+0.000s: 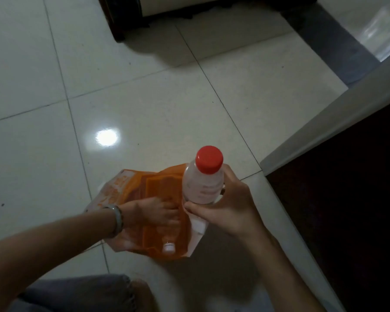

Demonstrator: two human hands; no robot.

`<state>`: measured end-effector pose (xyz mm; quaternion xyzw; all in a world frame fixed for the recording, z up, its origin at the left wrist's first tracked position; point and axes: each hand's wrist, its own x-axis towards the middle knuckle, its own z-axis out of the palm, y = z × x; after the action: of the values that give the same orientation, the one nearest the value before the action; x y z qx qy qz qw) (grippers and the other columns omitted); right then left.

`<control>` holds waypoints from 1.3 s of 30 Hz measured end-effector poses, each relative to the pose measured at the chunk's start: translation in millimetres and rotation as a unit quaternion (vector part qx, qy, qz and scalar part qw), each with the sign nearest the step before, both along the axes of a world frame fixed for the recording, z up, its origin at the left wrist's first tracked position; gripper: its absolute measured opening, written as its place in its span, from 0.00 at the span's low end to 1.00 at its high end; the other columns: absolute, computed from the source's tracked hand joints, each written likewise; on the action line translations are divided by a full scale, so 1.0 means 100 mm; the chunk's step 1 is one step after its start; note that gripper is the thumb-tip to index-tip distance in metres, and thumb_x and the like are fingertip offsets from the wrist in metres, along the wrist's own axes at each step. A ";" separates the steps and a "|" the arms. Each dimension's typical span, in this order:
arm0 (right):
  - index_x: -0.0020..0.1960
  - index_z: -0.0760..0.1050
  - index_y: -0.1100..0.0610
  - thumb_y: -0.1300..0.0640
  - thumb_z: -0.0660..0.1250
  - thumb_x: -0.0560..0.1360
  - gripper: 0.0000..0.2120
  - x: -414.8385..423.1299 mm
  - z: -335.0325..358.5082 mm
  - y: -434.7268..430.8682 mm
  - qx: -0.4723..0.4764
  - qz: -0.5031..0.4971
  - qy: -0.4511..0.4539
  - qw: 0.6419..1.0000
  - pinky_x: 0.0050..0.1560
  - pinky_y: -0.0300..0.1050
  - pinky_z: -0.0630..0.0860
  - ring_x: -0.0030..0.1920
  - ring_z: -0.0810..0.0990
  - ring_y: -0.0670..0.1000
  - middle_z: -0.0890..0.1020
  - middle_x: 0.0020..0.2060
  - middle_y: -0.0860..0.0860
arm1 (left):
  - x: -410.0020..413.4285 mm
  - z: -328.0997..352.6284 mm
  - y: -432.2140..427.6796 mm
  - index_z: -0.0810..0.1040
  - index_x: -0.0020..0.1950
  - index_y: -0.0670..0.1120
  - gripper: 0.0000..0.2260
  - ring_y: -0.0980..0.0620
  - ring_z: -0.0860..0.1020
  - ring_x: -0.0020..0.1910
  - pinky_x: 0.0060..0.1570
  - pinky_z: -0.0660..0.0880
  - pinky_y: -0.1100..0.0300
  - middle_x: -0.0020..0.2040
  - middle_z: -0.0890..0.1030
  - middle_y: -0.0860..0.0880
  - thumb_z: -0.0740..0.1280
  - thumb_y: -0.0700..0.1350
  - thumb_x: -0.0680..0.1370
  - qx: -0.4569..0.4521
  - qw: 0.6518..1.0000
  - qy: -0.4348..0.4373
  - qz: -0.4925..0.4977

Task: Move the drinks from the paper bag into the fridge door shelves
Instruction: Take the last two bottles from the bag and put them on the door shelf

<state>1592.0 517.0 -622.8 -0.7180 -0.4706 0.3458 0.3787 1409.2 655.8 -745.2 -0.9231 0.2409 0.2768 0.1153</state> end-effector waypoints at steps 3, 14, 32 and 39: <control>0.62 0.68 0.47 0.45 0.78 0.59 0.35 0.00 -0.01 0.02 -0.006 -0.019 0.014 1.000 0.51 0.44 0.80 0.53 0.79 0.44 0.80 0.54 0.44 | 0.01 0.43 -0.03 0.66 0.63 0.49 0.33 0.46 0.79 0.54 0.50 0.79 0.53 0.59 0.79 0.46 0.77 0.50 0.63 -0.098 0.985 0.023 0.140; 0.56 0.75 0.48 0.44 0.78 0.56 0.31 -0.09 1.86 -0.43 -0.038 -0.117 0.116 0.986 0.54 0.46 0.79 0.51 0.81 0.42 0.83 0.49 0.43 | -0.36 2.87 -0.23 0.65 0.69 0.49 0.31 0.49 0.76 0.60 0.55 0.73 0.60 0.66 0.73 0.48 0.73 0.51 0.70 -0.278 0.835 -0.028 0.473; 0.52 0.75 0.46 0.58 0.81 0.56 0.28 -0.54 6.59 -2.00 0.028 -0.320 0.047 0.946 0.48 0.50 0.80 0.46 0.83 0.47 0.84 0.44 0.46 | 0.24 7.96 -0.98 0.70 0.63 0.52 0.27 0.58 0.75 0.56 0.51 0.76 0.66 0.60 0.74 0.55 0.76 0.48 0.67 -0.439 0.824 -0.111 0.340; 0.53 0.75 0.49 0.52 0.81 0.55 0.28 -1.01 7.15 -2.84 0.096 -0.505 0.025 0.858 0.50 0.53 0.80 0.48 0.83 0.48 0.84 0.46 0.49 | 0.71 8.64 -1.57 0.68 0.59 0.66 0.26 0.60 0.77 0.56 0.48 0.78 0.63 0.58 0.75 0.64 0.72 0.63 0.64 -0.551 0.813 -0.046 0.184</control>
<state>1490.7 233.3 92.1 -0.8082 -0.0649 0.0781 0.5801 1480.5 498.5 118.5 -0.8708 0.1731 0.0711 -0.4546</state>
